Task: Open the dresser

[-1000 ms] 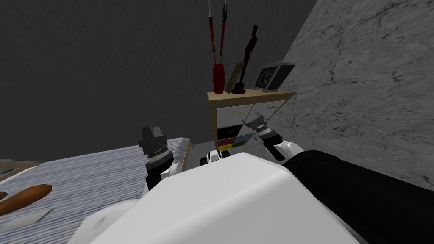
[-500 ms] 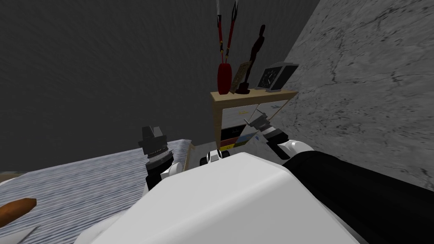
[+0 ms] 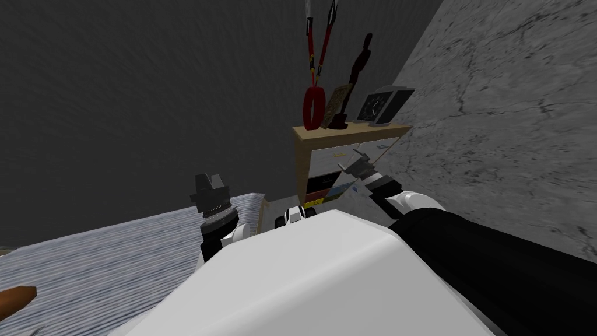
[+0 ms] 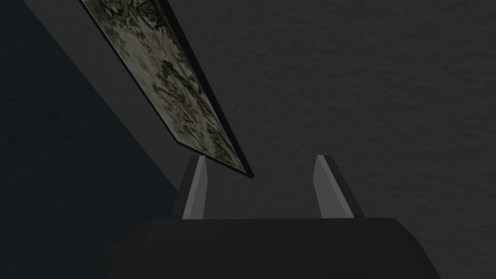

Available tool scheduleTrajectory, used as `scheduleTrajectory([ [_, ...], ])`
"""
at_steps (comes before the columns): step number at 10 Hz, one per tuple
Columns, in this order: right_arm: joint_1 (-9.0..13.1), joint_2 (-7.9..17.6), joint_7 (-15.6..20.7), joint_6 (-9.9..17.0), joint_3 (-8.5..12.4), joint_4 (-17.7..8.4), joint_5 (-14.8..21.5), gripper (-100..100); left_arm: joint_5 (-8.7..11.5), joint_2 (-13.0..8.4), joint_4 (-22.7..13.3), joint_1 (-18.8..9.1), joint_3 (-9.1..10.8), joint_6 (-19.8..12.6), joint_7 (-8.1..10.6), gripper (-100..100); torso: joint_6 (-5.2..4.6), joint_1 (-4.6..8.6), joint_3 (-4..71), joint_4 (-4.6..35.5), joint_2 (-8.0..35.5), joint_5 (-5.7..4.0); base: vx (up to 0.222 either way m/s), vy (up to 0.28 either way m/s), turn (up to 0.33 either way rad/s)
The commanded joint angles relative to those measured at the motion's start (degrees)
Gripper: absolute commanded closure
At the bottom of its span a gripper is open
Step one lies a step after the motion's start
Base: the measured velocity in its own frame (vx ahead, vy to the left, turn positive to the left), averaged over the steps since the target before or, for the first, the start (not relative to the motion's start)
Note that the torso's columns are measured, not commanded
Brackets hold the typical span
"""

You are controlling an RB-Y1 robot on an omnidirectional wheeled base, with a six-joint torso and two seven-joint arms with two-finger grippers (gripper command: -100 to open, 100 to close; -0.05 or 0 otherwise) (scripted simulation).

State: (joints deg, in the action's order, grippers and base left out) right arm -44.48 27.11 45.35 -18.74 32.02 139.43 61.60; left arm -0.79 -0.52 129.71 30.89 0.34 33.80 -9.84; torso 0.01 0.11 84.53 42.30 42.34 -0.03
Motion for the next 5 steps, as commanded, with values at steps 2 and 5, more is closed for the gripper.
scheduleTrajectory([
  [2,-0.7,0.6,-0.9,0.4,0.7,0.8,-0.2,100,0.0,0.0,0.0,0.0,0.00,0.0,0.00,0,0.00,-0.02,0.1,0.0,-0.1,0.00,0.019,0.009,-0.015],
  [5,-1.4,0.5,-1.1,-0.1,0.9,2.3,-0.4,100,0.0,0.0,0.0,0.0,0.00,0.0,0.00,0,0.06,0.05,-0.3,-0.2,0.2,-0.38,-0.164,-0.024,-0.069],
])
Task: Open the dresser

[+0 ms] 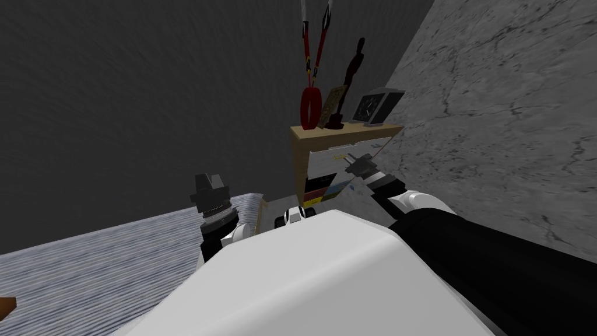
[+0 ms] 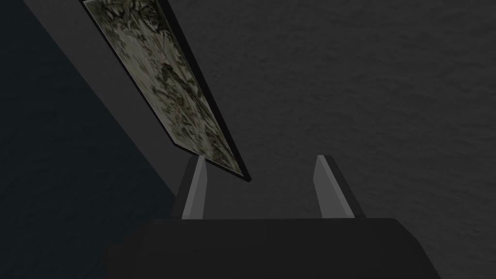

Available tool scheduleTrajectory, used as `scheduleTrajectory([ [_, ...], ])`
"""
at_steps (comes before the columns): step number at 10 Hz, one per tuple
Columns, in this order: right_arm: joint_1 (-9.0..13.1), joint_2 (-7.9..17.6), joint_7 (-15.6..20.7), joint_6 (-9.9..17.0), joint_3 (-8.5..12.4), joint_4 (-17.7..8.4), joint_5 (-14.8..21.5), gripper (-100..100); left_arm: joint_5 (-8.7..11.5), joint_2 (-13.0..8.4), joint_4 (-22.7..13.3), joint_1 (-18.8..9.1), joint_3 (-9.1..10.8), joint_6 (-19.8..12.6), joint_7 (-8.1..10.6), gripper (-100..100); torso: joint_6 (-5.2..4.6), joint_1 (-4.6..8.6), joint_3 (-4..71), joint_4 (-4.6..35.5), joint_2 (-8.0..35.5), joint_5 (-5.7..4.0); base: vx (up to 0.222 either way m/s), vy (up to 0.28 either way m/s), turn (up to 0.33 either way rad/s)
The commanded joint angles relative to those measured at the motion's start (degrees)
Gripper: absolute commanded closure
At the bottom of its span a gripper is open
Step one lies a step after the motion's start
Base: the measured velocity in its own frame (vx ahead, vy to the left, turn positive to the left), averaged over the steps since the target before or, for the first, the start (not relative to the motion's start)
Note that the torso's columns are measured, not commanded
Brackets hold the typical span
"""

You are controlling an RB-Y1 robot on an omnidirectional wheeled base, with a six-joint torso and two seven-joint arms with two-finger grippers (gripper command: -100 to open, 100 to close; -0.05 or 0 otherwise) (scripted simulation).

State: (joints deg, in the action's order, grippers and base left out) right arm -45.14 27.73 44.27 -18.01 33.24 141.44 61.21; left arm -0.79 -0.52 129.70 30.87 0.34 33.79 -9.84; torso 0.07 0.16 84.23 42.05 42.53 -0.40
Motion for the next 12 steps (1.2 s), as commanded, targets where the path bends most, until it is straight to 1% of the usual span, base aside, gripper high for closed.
scheduleTrajectory([
  [1,-0.9,-0.1,-0.1,-0.9,-0.3,0.7,-0.1,100,0.0,0.0,0.0,0.0,0.00,0.0,0.00,0,0.02,-0.12,0.2,0.0,-0.3,0.10,-0.185,0.018,-0.064],
  [2,-0.7,0.1,-0.3,-0.1,-0.1,0.8,0.0,100,0.0,0.0,0.0,0.0,0.00,0.0,0.00,0,0.07,-0.27,0.4,0.0,-0.5,0.24,-0.092,0.006,-0.023],
  [3,-1.3,0.3,-0.5,-0.7,-0.2,0.9,0.0,100,0.0,0.0,0.0,0.0,0.00,0.0,0.00,0,0.06,-0.27,0.7,0.0,-0.8,0.39,-0.144,-0.024,-0.045],
  [5,-1.7,0.4,-0.6,-1.1,-0.3,1.0,-0.1,100,0.0,0.0,0.0,0.0,0.00,0.0,0.00,0,0.01,-0.12,0.3,0.0,-0.3,0.19,-0.193,-0.012,-0.032],
  [6,-2.1,2.6,-3.0,0.6,2.8,1.0,-1.0,-100,0.0,0.0,0.0,0.0,0.00,0.0,0.00,0,0.03,-0.16,0.3,0.0,-0.3,0.16,-0.097,0.025,0.055],
  [8,-2.9,4.6,-5.2,1.2,5.8,0.7,-2.1,-100,0.0,0.0,0.0,0.0,0.00,0.0,0.00,0,0.01,-0.26,0.7,0.1,-0.8,0.44,0.000,0.041,0.060],
  [12,-4.5,8.6,-9.6,2.4,11.6,0.2,-4.3,-100,0.0,0.0,0.0,0.0,0.00,0.0,0.00,0,-0.07,-0.15,0.3,0.3,-0.1,0.40,0.004,0.038,0.048],
])
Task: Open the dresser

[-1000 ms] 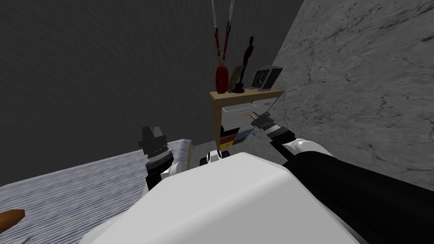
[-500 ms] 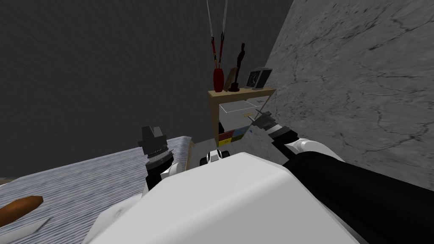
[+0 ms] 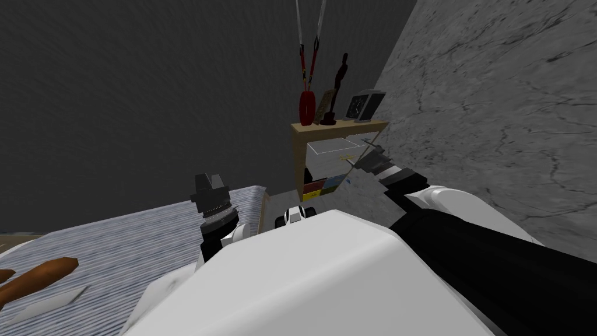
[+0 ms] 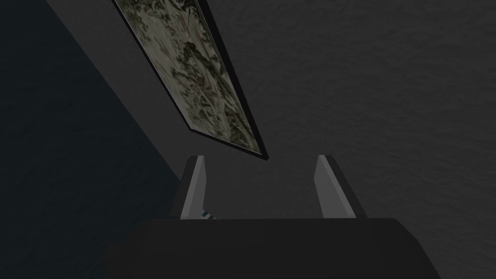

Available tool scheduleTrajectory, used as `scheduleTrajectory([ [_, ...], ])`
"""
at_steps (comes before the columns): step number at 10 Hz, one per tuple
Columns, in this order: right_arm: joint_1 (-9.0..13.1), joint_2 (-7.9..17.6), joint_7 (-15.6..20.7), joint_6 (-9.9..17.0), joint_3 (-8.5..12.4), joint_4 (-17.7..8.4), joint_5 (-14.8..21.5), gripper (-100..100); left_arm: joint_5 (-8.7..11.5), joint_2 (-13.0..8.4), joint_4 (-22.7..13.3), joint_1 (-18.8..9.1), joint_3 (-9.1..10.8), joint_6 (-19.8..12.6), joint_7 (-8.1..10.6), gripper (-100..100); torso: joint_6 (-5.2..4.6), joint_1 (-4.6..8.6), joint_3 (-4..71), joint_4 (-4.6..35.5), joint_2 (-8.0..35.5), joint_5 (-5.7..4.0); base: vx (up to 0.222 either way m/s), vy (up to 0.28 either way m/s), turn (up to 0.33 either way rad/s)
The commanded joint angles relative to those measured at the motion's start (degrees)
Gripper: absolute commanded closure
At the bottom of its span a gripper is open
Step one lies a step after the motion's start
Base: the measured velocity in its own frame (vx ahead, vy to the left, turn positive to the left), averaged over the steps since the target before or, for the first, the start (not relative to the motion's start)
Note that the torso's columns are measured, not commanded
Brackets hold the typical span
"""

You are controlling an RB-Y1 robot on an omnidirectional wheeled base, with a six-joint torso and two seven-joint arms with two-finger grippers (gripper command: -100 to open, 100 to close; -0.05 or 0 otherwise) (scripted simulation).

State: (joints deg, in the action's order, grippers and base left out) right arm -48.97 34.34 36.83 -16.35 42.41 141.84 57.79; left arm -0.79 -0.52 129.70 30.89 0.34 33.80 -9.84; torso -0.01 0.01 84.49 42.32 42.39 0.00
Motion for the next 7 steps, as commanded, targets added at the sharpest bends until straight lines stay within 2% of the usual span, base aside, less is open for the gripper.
scheduleTrajectory([
  [1,-1.1,3.0,-3.2,1.0,3.9,-0.4,-1.4,-100,0.0,0.0,0.0,0.0,0.00,0.0,0.00,0,0.00,0.01,0.0,0.0,0.0,0.00,-0.016,0.031,0.045],
  [2,-1.5,3.9,-4.3,1.3,5.4,-0.5,-2.0,-100,0.0,0.0,0.0,0.0,0.00,0.0,0.00,0,-0.01,0.00,0.0,0.0,0.0,0.02,-0.019,0.042,0.046],
  [3,-1.7,3.0,-3.4,0.7,4.3,-0.2,-1.6,-100,0.0,0.0,0.0,0.0,0.00,0.0,0.00,0,-0.05,-0.11,0.1,0.2,0.1,0.24,-0.004,0.016,0.004],
  [4,-1.8,3.1,-3.6,0.7,4.4,-0.3,-1.6,0,0.0,0.0,0.0,0.0,0.00,0.0,0.00,0,-0.03,-0.17,0.0,0.2,0.1,0.21,0.000,0.000,0.000],
  [7,-1.9,3.0,-3.6,0.5,4.2,-0.5,-1.6,0,0.0,0.0,0.0,0.0,0.00,0.0,0.00,0,0.01,-0.13,0.0,0.0,0.0,0.11,0.000,0.000,0.000],
])
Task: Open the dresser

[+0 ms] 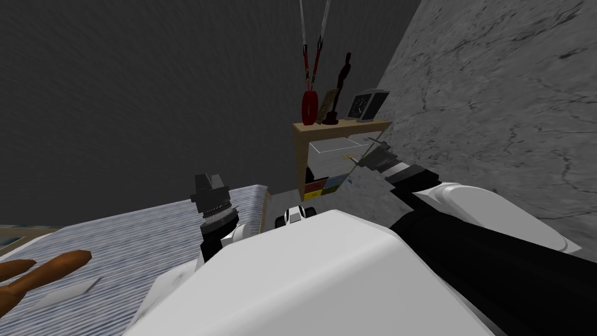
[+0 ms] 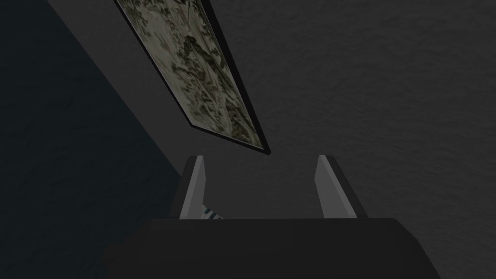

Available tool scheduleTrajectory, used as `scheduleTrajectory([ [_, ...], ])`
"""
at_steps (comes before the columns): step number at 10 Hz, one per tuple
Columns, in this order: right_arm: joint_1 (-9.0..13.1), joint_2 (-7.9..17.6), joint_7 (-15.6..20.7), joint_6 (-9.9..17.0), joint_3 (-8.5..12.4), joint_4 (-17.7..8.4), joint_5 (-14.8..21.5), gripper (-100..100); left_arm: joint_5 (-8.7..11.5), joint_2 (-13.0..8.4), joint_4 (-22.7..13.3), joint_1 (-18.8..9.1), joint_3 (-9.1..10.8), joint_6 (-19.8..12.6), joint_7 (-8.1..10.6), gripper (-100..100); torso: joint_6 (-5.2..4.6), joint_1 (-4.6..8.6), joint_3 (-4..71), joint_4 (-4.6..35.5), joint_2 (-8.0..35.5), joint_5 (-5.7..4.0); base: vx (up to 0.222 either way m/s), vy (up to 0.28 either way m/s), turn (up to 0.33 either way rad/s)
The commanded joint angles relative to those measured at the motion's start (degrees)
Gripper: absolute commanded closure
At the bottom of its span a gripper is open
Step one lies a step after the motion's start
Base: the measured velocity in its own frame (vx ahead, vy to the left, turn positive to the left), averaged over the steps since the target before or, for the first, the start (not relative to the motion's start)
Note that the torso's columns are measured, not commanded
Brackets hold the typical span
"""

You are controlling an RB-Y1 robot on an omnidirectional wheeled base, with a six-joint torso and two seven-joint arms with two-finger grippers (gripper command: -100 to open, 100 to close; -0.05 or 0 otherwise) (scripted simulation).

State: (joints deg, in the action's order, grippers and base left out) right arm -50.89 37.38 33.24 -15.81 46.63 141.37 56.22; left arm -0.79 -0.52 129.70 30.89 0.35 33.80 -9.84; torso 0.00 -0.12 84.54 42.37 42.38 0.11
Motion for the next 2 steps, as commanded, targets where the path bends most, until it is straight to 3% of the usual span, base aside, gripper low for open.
scheduleTrajectory([
  [1,0.0,0.0,0.0,0.0,0.0,0.0,0.0,0,0.0,0.0,0.0,0.0,0.00,0.0,0.00,0,0.00,0.02,0.0,0.0,0.0,-0.02,0.000,0.000,0.000],
  [2,-0.1,0.0,0.0,0.0,0.0,-0.1,0.0,0,0.0,0.0,0.0,0.0,0.00,0.0,0.00,0,0.00,0.03,0.0,0.0,0.0,-0.04,0.000,0.000,0.000],
])
